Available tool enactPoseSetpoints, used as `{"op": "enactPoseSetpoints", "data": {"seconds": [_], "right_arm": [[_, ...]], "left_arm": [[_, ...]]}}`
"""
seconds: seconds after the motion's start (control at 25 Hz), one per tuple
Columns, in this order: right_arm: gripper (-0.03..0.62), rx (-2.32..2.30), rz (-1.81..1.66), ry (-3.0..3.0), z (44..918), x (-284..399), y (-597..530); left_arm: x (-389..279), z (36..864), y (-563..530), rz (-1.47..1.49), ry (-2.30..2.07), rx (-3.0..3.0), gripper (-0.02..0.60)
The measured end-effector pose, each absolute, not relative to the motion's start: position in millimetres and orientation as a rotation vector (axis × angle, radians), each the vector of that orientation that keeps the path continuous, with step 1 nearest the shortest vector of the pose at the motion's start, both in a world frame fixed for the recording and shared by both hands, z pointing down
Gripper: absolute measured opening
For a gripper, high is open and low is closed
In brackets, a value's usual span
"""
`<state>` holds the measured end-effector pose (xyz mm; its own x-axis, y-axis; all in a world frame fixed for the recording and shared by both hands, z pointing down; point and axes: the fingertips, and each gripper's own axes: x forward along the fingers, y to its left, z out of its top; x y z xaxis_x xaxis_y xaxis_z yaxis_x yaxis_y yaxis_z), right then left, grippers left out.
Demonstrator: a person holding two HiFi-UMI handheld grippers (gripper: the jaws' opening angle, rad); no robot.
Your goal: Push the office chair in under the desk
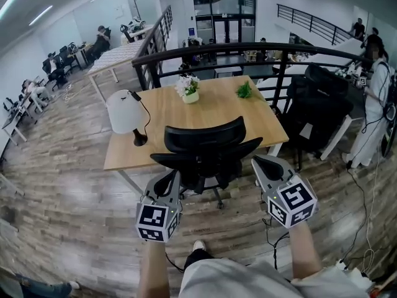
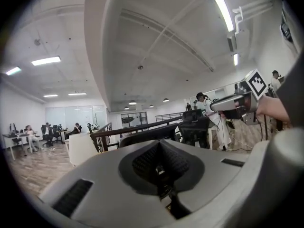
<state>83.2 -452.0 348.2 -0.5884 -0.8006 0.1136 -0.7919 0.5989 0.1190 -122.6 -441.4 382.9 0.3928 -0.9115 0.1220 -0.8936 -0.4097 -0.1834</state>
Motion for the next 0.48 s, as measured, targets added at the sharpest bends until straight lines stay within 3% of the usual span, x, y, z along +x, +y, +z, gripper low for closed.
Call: {"op": "enactPoseSetpoints", "data": {"seconds": [0.48], "right_arm": [[0.021, 1.299, -0.097, -2.672, 346.0, 69.7, -461.4]], "left_arm": [[-123.6, 363.3, -439.8, -0.306, 1.674, -2.515, 0.012]]}}
